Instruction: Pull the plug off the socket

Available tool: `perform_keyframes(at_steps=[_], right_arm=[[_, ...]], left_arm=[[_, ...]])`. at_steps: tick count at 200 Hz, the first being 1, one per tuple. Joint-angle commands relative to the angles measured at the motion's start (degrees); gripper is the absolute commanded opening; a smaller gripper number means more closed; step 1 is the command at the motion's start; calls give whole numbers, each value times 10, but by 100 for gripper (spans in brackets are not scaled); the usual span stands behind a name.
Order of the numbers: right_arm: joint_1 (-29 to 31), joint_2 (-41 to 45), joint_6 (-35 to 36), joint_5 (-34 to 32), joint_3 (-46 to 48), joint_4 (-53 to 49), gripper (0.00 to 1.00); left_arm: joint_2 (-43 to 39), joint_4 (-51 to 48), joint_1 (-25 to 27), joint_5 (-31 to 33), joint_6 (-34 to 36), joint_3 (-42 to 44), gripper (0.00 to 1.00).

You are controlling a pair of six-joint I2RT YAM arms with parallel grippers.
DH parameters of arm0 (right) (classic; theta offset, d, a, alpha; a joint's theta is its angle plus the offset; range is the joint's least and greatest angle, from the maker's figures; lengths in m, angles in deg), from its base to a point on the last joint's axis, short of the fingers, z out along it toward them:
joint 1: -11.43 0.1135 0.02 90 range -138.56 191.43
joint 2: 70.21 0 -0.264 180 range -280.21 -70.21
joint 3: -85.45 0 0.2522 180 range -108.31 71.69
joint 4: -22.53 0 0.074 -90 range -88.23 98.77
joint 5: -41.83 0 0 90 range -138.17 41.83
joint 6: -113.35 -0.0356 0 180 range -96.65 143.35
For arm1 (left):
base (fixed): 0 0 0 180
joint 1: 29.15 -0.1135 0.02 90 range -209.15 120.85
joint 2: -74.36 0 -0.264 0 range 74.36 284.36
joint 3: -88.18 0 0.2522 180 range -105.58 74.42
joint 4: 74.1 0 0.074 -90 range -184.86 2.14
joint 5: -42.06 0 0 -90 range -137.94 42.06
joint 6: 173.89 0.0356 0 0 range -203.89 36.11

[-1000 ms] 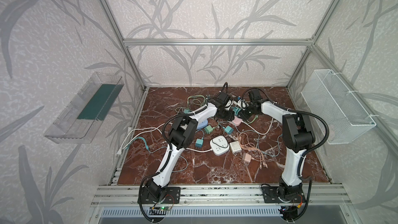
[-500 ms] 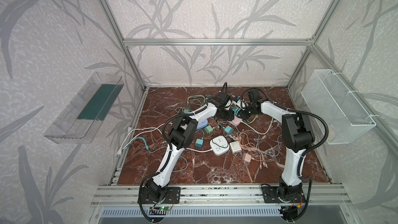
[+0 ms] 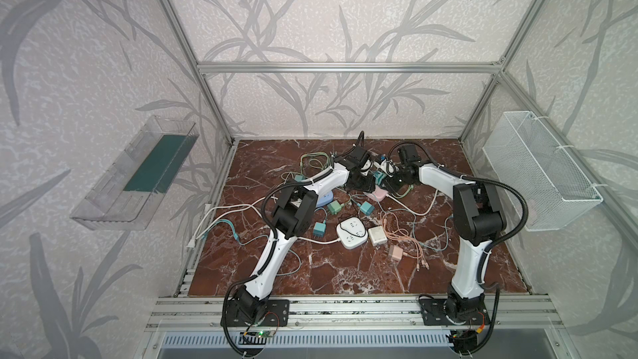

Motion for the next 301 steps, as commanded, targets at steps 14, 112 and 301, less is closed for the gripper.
perform_keyframes(at_steps=[14,112,301], right_arm=[[-4,37,-33,25,6,31,11],[-9,62,-32,-10,27,39,10],[-21,55,-67,7,7,25,10]], left_arm=[[32,-53,4,21,-6,-15,59],[56,-98,10,32,-3,-51,58],[79,-126,12,39,-11,-77,58]])
